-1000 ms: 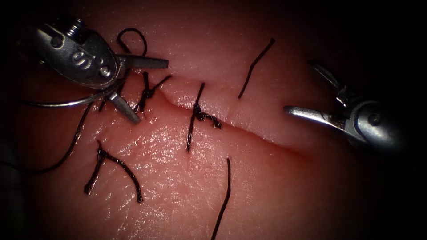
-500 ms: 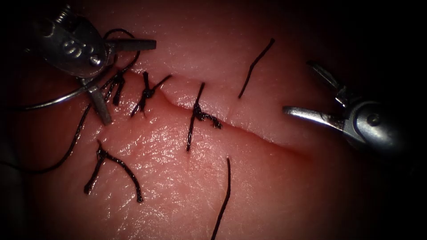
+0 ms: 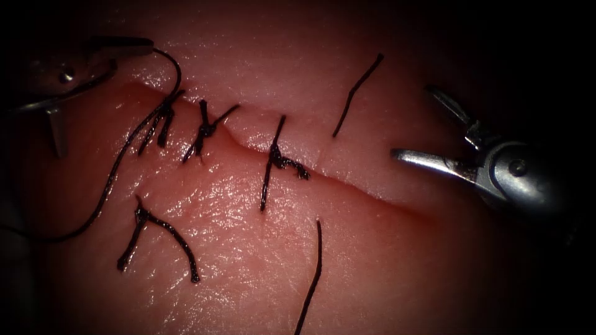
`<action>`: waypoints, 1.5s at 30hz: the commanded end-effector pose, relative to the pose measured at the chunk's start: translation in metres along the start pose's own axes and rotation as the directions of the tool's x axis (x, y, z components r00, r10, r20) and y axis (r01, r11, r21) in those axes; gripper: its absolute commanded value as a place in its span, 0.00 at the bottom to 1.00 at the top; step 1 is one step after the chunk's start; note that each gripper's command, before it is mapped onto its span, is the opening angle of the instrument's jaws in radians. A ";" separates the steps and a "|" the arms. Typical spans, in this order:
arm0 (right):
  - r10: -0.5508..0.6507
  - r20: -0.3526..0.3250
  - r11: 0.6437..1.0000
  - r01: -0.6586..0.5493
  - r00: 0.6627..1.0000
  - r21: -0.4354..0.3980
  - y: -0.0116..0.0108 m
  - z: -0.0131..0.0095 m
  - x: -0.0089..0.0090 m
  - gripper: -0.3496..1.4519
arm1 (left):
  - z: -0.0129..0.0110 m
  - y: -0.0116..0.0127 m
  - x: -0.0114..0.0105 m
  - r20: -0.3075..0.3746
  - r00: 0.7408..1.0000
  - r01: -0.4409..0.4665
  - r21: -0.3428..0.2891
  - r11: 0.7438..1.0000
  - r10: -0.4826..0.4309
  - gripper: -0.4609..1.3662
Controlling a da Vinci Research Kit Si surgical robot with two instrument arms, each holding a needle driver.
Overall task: Wound Closure
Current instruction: Set down the needle with the left gripper
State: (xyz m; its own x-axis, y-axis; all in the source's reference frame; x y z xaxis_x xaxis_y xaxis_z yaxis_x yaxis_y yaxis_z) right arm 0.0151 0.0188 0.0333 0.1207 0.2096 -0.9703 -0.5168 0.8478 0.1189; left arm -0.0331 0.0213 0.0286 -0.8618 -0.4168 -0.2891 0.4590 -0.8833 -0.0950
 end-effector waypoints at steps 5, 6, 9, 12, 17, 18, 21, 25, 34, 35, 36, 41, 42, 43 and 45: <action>0.000 -0.001 1.000 0.000 1.000 0.014 -0.0001 0.0000 0.0000 0.95 | -0.0028 -0.0033 0.0008 0.169 0.979 -0.122 0.063 0.991 0.110 0.94; 0.000 -0.001 1.000 0.000 1.000 0.014 -0.0001 0.0000 0.0000 0.95 | -0.0033 -0.0041 0.0009 0.218 0.968 -0.149 0.085 0.985 0.128 0.93; 0.000 -0.002 1.000 0.000 1.000 0.017 -0.0001 0.0000 0.0000 0.95 | -0.0038 -0.0053 0.0012 0.314 0.938 -0.196 0.128 0.972 0.147 0.90; 0.000 -0.002 1.000 0.000 1.000 0.017 -0.0001 0.0000 0.0000 0.95 | -0.0038 -0.0057 0.0015 0.381 0.908 -0.253 0.160 0.954 0.176 0.76; 0.000 -0.002 1.000 0.000 1.000 0.018 -0.0001 -0.0001 0.0000 0.95 | -0.0030 -0.0051 0.0012 0.389 0.904 -0.285 0.245 0.927 0.175 0.47; 0.000 -0.002 1.000 0.000 1.000 0.018 -0.0001 -0.0001 0.0000 0.95 | -0.0029 -0.0051 0.0010 0.386 0.906 -0.293 0.271 0.917 0.175 0.57; 0.000 -0.002 1.000 0.000 1.000 0.018 -0.0001 -0.0001 0.0000 0.95 | -0.0028 -0.0051 0.0009 0.349 0.928 -0.266 0.389 0.882 0.126 0.58; 0.000 -0.002 1.000 0.000 1.000 0.018 -0.0001 0.0000 0.0000 0.95 | -0.0027 -0.0049 0.0017 0.076 0.995 -0.102 0.646 0.757 0.069 0.39; 0.000 -0.002 1.000 0.000 1.000 0.018 -0.0002 -0.0001 0.0001 0.95 | -0.0003 -0.0031 0.0067 -0.122 0.986 -0.003 0.654 0.757 0.110 0.52; 0.000 -0.002 1.000 0.000 1.000 0.018 -0.0002 -0.0001 0.0001 0.95 | 0.0001 -0.0029 0.0069 -0.127 0.986 -0.004 0.646 0.763 0.112 0.53; 0.000 -0.002 1.000 0.000 1.000 0.018 -0.0002 -0.0001 0.0001 0.95 | 0.0009 -0.0023 0.0073 -0.138 0.985 0.004 0.627 0.779 0.107 0.56; 0.000 -0.002 1.000 0.000 1.000 0.017 -0.0002 0.0000 0.0001 0.95 | 0.0032 -0.0003 0.0078 -0.173 0.983 0.049 0.580 0.813 0.064 0.57; 0.000 -0.002 1.000 0.000 1.000 0.017 -0.0003 0.0000 0.0001 0.95 | 0.0036 0.0000 0.0079 -0.192 0.980 0.065 0.576 0.815 0.057 0.57; 0.000 -0.002 1.000 0.000 1.000 0.017 -0.0003 0.0000 0.0001 0.95 | 0.0038 0.0003 0.0080 -0.201 0.978 0.076 0.574 0.815 0.050 0.57; 0.000 -0.002 1.000 0.000 1.000 0.017 -0.0003 0.0000 0.0001 0.95 | 0.0041 0.0006 0.0082 -0.218 0.975 0.099 0.569 0.816 0.034 0.56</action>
State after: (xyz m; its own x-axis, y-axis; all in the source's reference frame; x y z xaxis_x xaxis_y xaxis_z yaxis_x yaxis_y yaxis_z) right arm 0.0153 0.0186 0.0331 0.1187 0.2086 -0.9708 -0.5113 0.8510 0.1204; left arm -0.0408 0.0163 0.0300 -0.7778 -0.3823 -0.4988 0.1625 -0.8890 0.4280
